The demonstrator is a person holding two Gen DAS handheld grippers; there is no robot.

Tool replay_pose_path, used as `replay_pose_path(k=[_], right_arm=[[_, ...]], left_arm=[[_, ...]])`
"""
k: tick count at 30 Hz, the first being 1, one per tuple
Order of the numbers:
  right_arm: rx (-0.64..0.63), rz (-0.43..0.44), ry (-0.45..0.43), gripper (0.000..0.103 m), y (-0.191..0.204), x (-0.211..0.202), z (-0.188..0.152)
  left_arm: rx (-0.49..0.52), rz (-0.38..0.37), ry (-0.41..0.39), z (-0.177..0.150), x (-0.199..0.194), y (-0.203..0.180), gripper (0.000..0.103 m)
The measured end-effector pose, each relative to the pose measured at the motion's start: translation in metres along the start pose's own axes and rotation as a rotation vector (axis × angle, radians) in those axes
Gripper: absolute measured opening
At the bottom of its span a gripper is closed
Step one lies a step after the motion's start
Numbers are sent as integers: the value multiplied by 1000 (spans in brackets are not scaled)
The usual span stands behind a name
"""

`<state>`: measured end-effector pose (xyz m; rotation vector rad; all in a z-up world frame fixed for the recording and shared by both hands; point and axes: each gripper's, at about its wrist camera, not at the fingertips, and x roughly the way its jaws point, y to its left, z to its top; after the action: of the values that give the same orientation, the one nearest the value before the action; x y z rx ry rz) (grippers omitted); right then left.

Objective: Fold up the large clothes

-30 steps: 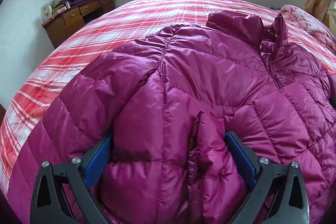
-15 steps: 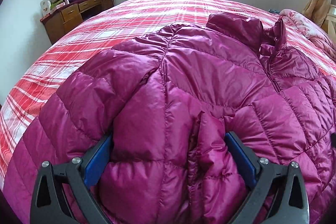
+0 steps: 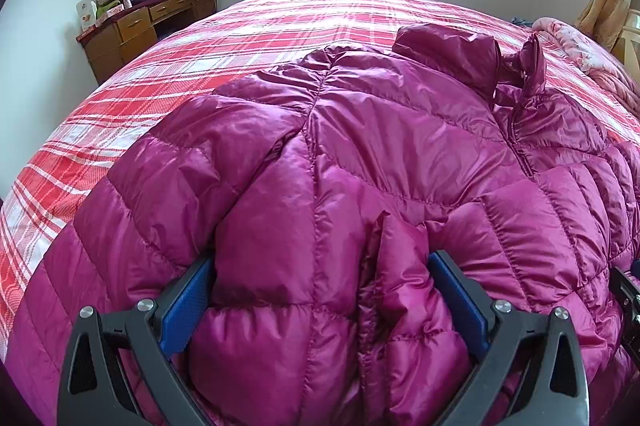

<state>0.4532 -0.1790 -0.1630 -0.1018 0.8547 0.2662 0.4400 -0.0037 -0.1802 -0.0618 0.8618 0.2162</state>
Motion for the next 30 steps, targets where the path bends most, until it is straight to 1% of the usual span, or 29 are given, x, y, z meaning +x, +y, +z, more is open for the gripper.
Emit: replay_pose_path(k=[10,14,19,22,23,24,26,28,30], right_arm=[[-18,-34,-8,71,6,0,-2],[-24,-52,-10,73,7,0,-2],[-28,-55,-6,74,7,-1,-2],[-19,-45,-11,74,5,-9,1],[10,-31,-18,74,3,-16,1],[42,3,-31,74,3,-22,2],[38,66,-39,74,10,-31,6],[2,77,-81,74,16,-39,14],[17,77,-105,74,14,-38,24]], left_arm=[[-2,-21,18,2,1,5,102],[16,-28,27,5,-3,8,102],[65,-34,-20,-2,-22,13,102],[106,-20,-46,-4,-30,11,102],[118,-15,-51,-4,-32,11,102],[122,-12,-55,-4,-34,12,102],[118,-15,-83,-4,-43,16,102],[105,-10,-111,1,-55,26,102],[88,-13,-152,4,-73,40,102]])
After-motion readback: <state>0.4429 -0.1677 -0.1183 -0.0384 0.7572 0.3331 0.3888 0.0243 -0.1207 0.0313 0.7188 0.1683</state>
